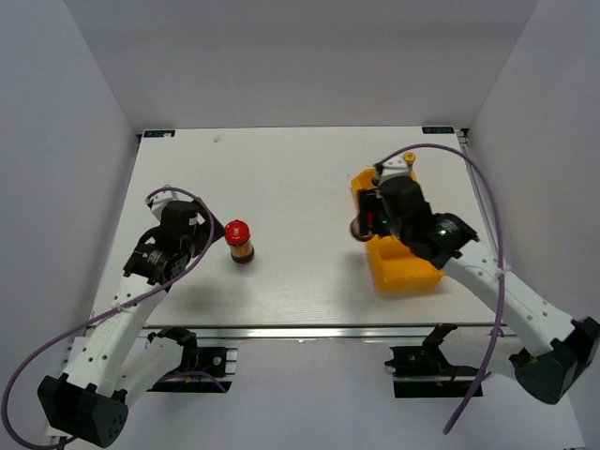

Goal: Organize the condiment bottles

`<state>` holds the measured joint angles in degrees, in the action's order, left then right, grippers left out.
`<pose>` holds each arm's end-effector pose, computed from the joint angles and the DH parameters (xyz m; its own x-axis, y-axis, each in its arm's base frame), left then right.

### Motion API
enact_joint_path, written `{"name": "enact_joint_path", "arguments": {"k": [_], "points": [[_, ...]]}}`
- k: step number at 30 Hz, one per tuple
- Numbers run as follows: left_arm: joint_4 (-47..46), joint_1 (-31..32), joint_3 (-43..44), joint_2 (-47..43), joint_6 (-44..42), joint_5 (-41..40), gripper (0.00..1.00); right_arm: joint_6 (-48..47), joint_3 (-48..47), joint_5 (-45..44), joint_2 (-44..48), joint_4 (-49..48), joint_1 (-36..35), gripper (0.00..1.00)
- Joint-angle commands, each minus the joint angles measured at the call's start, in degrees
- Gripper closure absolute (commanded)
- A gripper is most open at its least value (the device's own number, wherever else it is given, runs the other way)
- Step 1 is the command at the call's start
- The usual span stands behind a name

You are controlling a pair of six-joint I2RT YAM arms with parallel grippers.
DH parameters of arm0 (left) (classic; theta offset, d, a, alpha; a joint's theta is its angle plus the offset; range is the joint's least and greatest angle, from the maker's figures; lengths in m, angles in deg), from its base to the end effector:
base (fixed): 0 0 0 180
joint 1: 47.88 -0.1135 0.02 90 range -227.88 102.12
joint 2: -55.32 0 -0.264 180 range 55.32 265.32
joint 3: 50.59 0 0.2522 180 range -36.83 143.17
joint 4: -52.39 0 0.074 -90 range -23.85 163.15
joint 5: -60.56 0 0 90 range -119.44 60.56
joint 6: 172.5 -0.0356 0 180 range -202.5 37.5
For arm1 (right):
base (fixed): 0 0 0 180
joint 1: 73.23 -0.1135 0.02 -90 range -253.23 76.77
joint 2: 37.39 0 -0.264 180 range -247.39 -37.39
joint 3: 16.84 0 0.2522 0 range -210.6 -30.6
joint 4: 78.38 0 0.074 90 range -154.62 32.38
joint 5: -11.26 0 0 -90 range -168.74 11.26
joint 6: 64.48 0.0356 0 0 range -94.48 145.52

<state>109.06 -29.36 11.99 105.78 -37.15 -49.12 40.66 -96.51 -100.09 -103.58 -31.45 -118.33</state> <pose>0.1699 -0.0443 0.2946 -0.5184 -0.5328 -0.6689 -0.4230 0.8396 -0.3409 0.1843 0.1666 0.3548 -0.4919 -0.1490 -0.8578 -0.3282 0.9443 0.0242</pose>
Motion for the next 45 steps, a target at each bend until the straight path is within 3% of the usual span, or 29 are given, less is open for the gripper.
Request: {"name": "enact_joint_path", "arguments": {"k": [1,6,17,23,33,39,42,43,45], "points": [[-3.10,0.20,2.16,-0.27,-0.78,1.93,0.02,3.84,1.92,-5.63,6.15,1.98,7.20,0.82],[-3.98,0.20,2.42,0.69,-0.26,2.28,0.02,6.83,3.86,-10.72,12.92,7.24,16.08,0.83],[-8.55,0.20,2.77,4.38,0.63,3.16,0.02,10.09,6.93,-12.94,13.29,11.75,25.67,0.86],[-8.90,0.20,2.69,6.05,0.19,3.34,0.02,7.81,10.89,-6.27,10.13,6.74,31.82,0.86],[-8.90,0.20,2.16,5.71,0.10,3.42,0.02,7.54,15.81,0.25,7.05,1.55,34.64,0.79],[-8.64,0.20,1.98,5.62,0.19,3.42,0.02,8.24,17.39,1.83,5.02,0.93,35.52,0.63],[-8.81,0.20,1.72,5.70,0.27,3.51,0.02,8.68,17.66,1.04,5.37,1.37,35.43,0.45],[-8.90,0.20,1.63,5.79,0.36,3.68,0.02,8.77,17.66,0.43,5.90,1.72,35.52,0.33],[-8.90,0.20,1.46,6.06,0.36,4.04,0.02,8.86,17.13,-0.10,6.43,2.25,35.43,0.24]]}}
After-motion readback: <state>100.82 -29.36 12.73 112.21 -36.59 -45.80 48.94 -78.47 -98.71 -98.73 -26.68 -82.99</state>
